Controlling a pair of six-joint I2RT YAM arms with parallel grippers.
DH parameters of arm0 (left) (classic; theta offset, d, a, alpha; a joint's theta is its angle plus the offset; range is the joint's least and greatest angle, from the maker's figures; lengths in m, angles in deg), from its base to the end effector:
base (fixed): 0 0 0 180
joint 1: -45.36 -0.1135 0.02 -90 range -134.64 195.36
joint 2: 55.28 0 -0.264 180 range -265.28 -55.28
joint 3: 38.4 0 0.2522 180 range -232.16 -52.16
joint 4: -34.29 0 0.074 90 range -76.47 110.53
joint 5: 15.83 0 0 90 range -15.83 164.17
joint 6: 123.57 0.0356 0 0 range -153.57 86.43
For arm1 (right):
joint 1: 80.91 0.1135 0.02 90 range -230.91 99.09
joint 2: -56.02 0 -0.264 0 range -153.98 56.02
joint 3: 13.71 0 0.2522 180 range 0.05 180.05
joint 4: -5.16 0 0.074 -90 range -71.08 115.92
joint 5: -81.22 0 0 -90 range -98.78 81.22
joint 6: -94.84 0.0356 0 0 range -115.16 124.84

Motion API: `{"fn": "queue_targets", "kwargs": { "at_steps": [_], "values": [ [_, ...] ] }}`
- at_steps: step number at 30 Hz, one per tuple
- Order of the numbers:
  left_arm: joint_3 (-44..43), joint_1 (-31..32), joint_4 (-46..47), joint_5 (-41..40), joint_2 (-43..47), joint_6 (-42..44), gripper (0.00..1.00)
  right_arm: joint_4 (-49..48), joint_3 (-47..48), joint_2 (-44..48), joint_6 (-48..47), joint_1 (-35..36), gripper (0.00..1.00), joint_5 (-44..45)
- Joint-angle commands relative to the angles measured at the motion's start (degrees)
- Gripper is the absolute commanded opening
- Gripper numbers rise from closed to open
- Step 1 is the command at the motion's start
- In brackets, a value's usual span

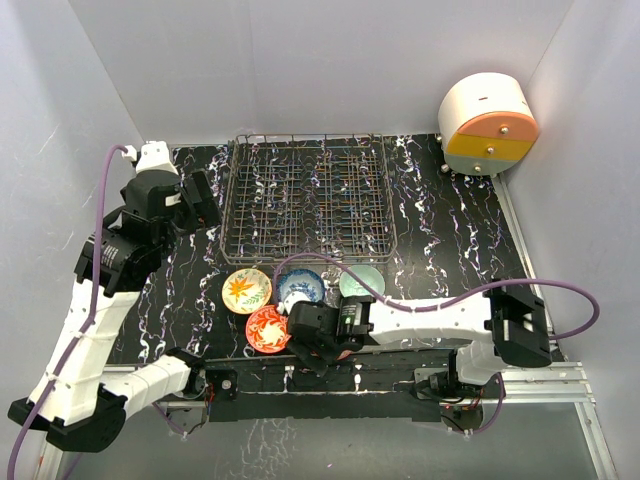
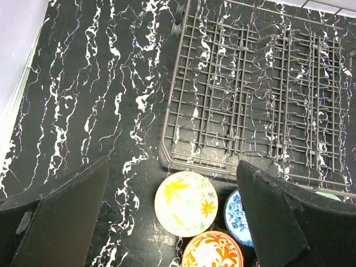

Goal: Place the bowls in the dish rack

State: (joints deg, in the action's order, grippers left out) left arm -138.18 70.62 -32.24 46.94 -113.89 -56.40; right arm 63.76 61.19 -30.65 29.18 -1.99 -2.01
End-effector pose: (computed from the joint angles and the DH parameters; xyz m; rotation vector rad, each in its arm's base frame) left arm 0.1587 -0.0569 0.4596 -0.2560 1.9454 -0.0710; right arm 0.0595 0.2821 0.2226 -1.2691 2.5229 0.2793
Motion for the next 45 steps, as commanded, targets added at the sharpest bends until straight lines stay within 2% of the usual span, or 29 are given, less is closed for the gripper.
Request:
{"fn": "queue_targets", "kwargs": {
  "at_steps": [1, 6, 11, 15, 19, 23, 28, 36, 41, 45],
  "values": [
    [1.2, 0.2, -1.5, -0.9, 1.6, -1.5, 0.97, -6.9, -0.5, -1.8, -1.2, 1.7, 0.73, 4.1],
    [1.6, 0.2, -1.7, -1.3, 1.9, -1.9, 0.97, -9.9, -1.2, -4.6, -1.9, 2.9, 0.70, 5.7],
    [1.6, 0.2, -1.2, -1.4, 1.7, -1.9, 0.97, -10.1, -2.4, -6.8, -0.7, 3.5, 0.69, 12.9],
    [1.3, 0.2, -1.0, -1.2, 1.1, -1.2, 0.97, -10.2, -2.7, -8.0, -0.2, 3.8, 0.62, 16.4],
    [1.0, 0.3, -0.8, -1.1, 0.8, -0.8, 0.97, -10.3, -2.2, -8.5, -0.2, 4.3, 0.50, 16.5],
    [1.4, 0.2, -0.7, -1.2, 1.2, -0.7, 0.97, -9.7, -1.5, -7.9, -0.7, 4.7, 0.24, 15.3],
    [2.5, 0.2, -0.4, -1.4, 2.0, -0.9, 0.97, -9.1, -1.5, -5.9, -1.0, 4.7, 0.08, 13.1],
    [1.8, 0.2, -0.8, -1.9, 2.7, -0.7, 0.97, -5.5, 7.6, 3.7, -3.5, 4.6, 0.08, 5.0],
    [0.6, 0.2, -1.3, -1.8, 2.9, -1.0, 0.97, -1.0, 14.8, 6.7, -1.3, 4.3, 0.08, 0.7],
    [-1.5, 0.2, -1.5, -1.6, 2.2, -0.6, 0.97, 2.2, 21.3, 8.4, -1.5, 0.3, 0.08, -2.0]
  ]
}}
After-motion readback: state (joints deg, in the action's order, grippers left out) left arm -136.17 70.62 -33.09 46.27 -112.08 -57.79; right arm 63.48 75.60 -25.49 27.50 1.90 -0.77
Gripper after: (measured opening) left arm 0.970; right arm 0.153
